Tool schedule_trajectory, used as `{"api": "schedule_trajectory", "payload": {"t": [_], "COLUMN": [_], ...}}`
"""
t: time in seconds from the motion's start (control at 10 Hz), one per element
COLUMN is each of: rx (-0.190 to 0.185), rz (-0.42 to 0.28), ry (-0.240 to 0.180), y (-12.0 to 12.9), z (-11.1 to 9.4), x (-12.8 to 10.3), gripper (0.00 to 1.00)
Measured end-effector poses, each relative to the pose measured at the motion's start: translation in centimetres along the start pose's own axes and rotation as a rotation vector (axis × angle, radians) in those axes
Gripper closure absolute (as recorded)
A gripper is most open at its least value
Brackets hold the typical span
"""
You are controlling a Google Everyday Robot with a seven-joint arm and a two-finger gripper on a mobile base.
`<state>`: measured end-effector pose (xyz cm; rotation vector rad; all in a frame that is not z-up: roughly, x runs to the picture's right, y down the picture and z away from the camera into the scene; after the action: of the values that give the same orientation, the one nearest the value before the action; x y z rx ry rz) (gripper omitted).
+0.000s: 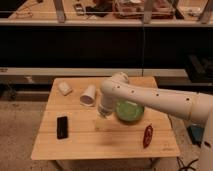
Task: Push the eraser across the table
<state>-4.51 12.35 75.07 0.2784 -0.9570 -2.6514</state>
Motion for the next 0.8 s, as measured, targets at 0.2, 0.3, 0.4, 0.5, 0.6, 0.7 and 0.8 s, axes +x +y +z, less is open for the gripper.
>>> {"api": "schedule_trajectory", "payload": {"t": [0.2, 0.3, 0.4, 0.5, 0.6, 0.7, 0.8], "rx": [-0.092, -0.127, -0.143, -0.153, -0.158, -0.158, -0.156], "rz": [-0.203, -0.296, -0.375, -0.405, -0.406, -0.406, -0.407], "ry": [0.086, 0.114, 0.135, 0.141, 0.139, 0.14, 0.14], "y": [0.5, 0.4, -0.2, -0.3, -0.1, -0.2, -0.2], "z": [-1.9, -2.5, -2.8, -3.0, -3.0, -3.0, -3.0], "x": [6.0, 8.5, 10.8, 11.6, 11.4, 11.4, 11.5], "gripper": [0.59, 0.69, 0.74, 0.74, 0.74, 0.74, 0.74]}}
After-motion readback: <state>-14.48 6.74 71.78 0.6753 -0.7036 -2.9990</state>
